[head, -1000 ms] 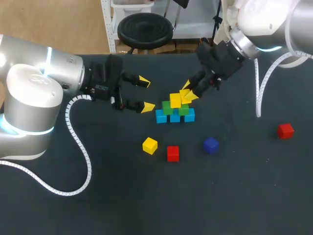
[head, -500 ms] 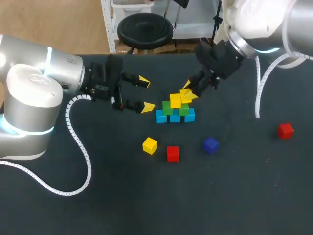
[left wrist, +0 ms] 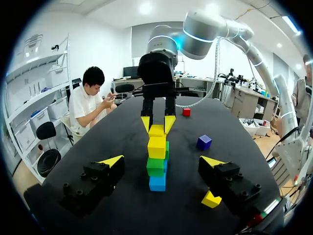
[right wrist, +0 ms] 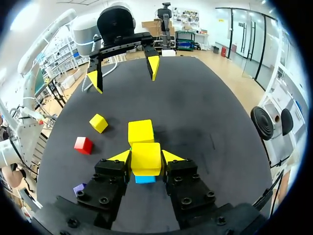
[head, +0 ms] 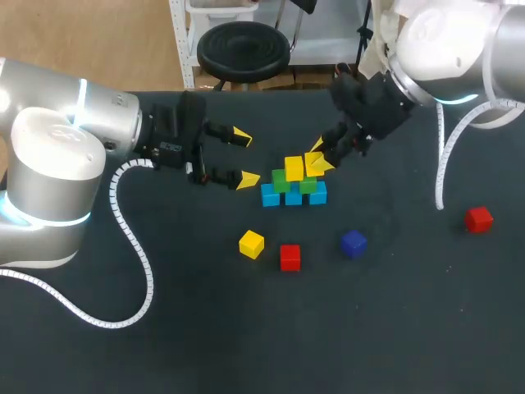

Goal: Place the blue cubes, place green cubes on the blue cubes, place the yellow cubes on the green cubes, then place the red cubes on the yellow cubes, and place purple cube on the red cubes.

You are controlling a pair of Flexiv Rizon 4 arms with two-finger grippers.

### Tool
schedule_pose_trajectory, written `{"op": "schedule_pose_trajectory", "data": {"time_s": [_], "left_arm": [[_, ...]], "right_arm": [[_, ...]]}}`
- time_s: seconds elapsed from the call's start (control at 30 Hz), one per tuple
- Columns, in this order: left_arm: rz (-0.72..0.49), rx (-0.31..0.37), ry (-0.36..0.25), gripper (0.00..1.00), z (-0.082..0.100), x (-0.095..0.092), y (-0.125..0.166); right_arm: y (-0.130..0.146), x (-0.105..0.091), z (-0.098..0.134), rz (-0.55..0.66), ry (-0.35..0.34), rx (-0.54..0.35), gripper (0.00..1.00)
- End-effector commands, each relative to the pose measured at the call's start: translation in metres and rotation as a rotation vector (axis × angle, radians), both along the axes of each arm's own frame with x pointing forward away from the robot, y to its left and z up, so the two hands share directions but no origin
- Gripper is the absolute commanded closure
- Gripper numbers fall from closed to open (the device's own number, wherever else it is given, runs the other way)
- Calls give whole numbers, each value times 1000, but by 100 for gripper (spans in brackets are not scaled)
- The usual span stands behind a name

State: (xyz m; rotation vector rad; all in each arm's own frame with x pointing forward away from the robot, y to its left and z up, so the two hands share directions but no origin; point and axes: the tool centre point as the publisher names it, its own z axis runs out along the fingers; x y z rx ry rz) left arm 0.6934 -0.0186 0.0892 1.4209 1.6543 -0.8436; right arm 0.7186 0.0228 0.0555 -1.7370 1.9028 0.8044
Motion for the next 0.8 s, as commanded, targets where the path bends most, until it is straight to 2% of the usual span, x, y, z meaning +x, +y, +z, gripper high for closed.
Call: {"op": "schedule_pose_trajectory", "data": {"time_s": [0.03,0.8], "left_arm": [[0,-4,-4,0,-1,-1,1],[0,-4,-4,0,-1,-1,1]], "right_arm": [[0,-1,0,3,-4,8,100],[-1,-1,-1,11,-14,64,100]]}}
